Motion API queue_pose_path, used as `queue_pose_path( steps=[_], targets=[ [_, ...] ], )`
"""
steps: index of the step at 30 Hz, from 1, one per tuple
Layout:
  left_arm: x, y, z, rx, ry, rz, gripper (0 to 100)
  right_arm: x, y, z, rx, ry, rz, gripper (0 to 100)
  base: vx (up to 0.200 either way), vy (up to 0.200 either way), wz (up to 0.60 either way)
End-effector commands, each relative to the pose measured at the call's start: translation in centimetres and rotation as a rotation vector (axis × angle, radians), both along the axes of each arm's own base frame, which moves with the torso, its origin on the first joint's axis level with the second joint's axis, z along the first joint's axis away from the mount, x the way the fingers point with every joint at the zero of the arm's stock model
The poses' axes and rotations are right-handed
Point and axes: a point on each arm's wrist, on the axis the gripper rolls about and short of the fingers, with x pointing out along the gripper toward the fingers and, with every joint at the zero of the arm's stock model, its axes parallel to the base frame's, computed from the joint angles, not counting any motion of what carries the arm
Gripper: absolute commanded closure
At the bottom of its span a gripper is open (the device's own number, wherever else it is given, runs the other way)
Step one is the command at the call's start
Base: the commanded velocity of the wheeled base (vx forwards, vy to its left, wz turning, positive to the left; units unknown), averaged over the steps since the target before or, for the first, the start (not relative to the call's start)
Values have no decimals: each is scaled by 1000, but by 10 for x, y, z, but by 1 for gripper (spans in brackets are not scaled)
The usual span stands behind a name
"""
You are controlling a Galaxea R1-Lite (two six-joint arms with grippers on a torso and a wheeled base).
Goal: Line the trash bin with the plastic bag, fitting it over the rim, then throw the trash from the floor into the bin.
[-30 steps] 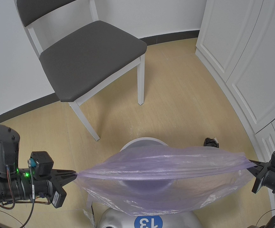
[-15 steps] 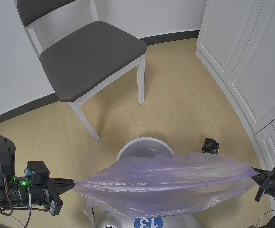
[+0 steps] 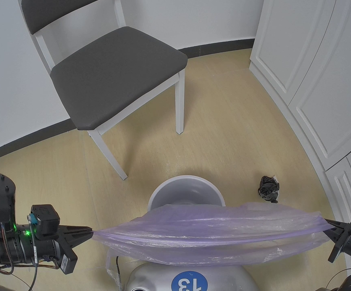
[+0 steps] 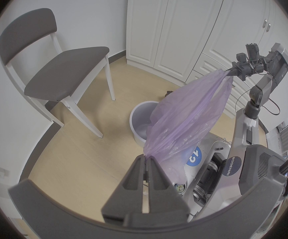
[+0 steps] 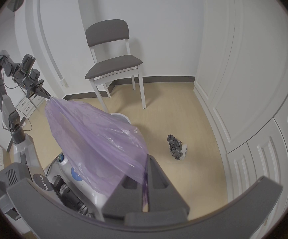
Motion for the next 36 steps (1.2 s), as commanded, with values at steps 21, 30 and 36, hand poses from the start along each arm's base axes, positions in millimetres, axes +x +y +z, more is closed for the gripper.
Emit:
queue_pose_path(
  steps=[21, 30, 36],
  targets=[
    [31, -21, 33, 39, -142, -64, 100, 14, -1, 50, -159, -158, -14, 100, 0, 0, 0],
    [72, -69, 27, -62, -266, -132, 100, 29, 10, 81, -169, -247, 131, 100, 0, 0, 0],
    [82, -113, 32, -171, -300, -203, 100, 54, 37, 99, -163, -256, 272, 100, 0, 0, 0]
  ],
)
